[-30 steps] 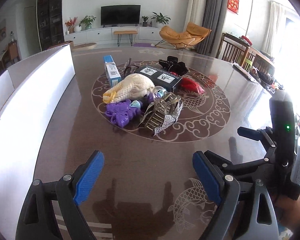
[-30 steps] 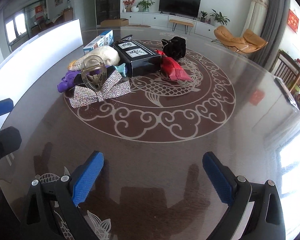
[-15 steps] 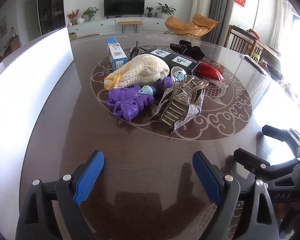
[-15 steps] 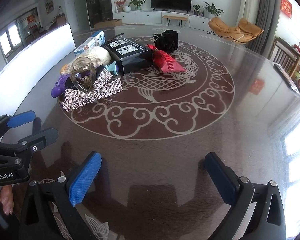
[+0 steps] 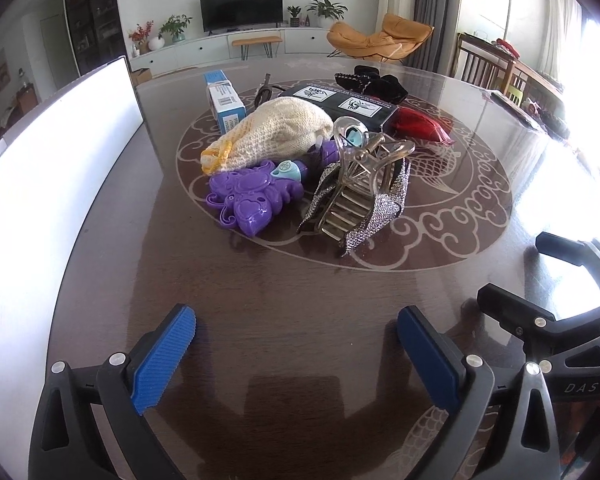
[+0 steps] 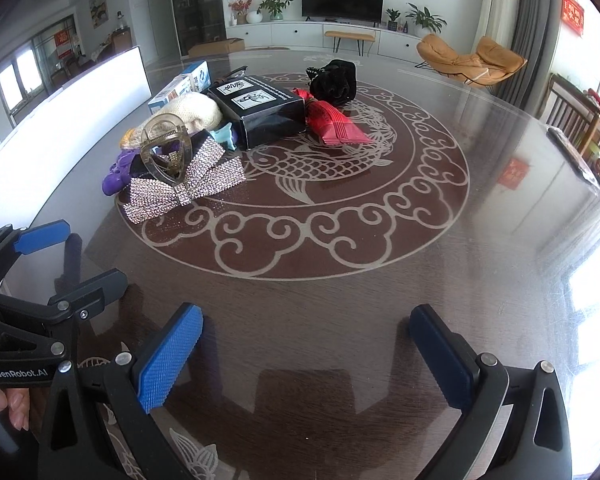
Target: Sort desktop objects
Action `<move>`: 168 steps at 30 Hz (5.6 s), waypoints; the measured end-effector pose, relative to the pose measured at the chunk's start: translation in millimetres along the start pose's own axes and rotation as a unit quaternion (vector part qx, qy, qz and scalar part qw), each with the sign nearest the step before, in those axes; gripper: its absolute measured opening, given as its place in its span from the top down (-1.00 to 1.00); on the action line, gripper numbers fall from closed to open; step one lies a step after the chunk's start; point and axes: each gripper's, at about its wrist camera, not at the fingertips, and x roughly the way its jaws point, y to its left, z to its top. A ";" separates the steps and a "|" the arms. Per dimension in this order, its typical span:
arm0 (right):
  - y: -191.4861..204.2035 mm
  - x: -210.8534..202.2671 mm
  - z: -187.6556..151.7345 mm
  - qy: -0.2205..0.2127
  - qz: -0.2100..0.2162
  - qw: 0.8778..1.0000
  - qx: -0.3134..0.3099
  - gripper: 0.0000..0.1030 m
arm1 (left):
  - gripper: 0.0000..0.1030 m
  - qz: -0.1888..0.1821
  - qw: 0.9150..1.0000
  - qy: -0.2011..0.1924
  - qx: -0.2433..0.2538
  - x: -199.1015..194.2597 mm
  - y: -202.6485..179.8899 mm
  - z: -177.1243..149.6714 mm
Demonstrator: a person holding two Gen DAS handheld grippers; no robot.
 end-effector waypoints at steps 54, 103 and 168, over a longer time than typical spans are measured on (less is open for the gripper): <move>-0.4 -0.4 0.2 0.000 0.000 1.000 0.000 -1.00 | -1.00 0.015 1.000 0.002 -0.019 0.1 4.7 -1.6; -0.5 -0.5 0.3 0.000 0.000 1.000 0.001 -1.00 | -1.00 0.008 1.000 0.001 -0.009 -0.8 5.1 -4.9; 28.9 21.4 52.3 -0.005 0.037 0.999 0.007 -0.96 | -1.00 -0.003 1.000 -0.008 0.007 -13.7 20.7 -22.0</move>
